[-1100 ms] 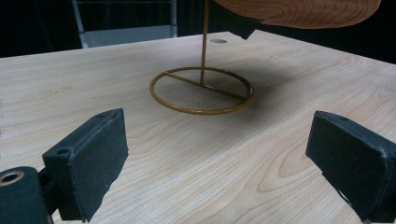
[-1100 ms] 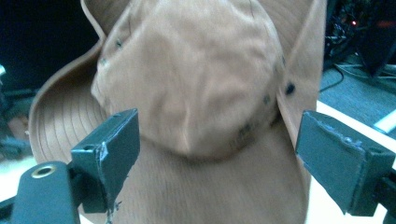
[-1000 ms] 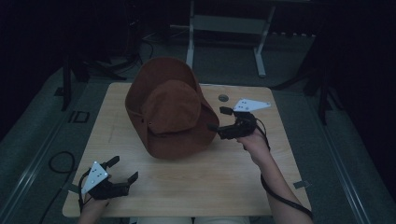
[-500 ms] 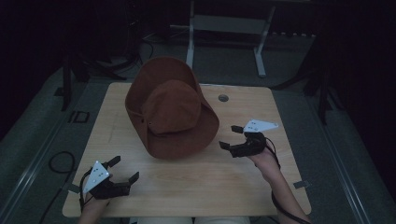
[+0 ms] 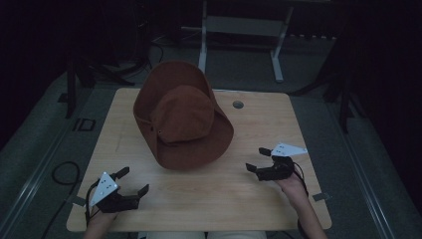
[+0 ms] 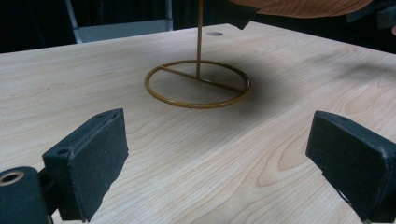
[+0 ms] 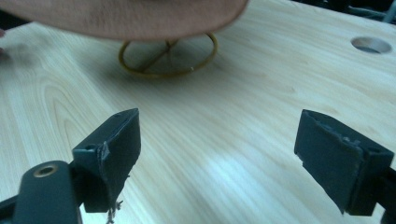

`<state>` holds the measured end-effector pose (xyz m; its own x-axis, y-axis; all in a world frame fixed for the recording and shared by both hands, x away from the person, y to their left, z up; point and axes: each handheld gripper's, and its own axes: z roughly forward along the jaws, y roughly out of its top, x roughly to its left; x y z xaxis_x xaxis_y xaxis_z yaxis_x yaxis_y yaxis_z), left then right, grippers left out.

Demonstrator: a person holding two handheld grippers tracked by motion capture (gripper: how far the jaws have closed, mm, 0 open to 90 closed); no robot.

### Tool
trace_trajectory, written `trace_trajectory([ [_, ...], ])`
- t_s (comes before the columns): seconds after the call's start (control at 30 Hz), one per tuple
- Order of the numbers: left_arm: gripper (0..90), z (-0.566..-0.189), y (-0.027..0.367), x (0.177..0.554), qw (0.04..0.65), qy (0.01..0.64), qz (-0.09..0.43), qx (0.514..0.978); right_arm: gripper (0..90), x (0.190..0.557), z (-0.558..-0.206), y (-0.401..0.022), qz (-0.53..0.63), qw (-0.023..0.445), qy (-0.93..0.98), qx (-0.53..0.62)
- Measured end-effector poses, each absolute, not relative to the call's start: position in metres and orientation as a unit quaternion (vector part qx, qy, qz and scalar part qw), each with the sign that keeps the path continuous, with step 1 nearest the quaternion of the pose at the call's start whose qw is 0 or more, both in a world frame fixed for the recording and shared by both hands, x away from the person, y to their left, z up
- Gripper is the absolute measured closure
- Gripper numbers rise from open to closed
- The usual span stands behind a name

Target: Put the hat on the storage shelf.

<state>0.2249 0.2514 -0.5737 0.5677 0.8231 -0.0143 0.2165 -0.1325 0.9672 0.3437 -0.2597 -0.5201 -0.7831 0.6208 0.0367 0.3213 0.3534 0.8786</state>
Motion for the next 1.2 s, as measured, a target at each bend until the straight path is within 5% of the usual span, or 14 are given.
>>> trace_trajectory([
  [1.2,6.1,-0.576,0.252,0.224,0.544,0.378,0.273,0.698,14.4,0.298,-0.564,-0.341,0.464,0.195,0.776,0.380],
])
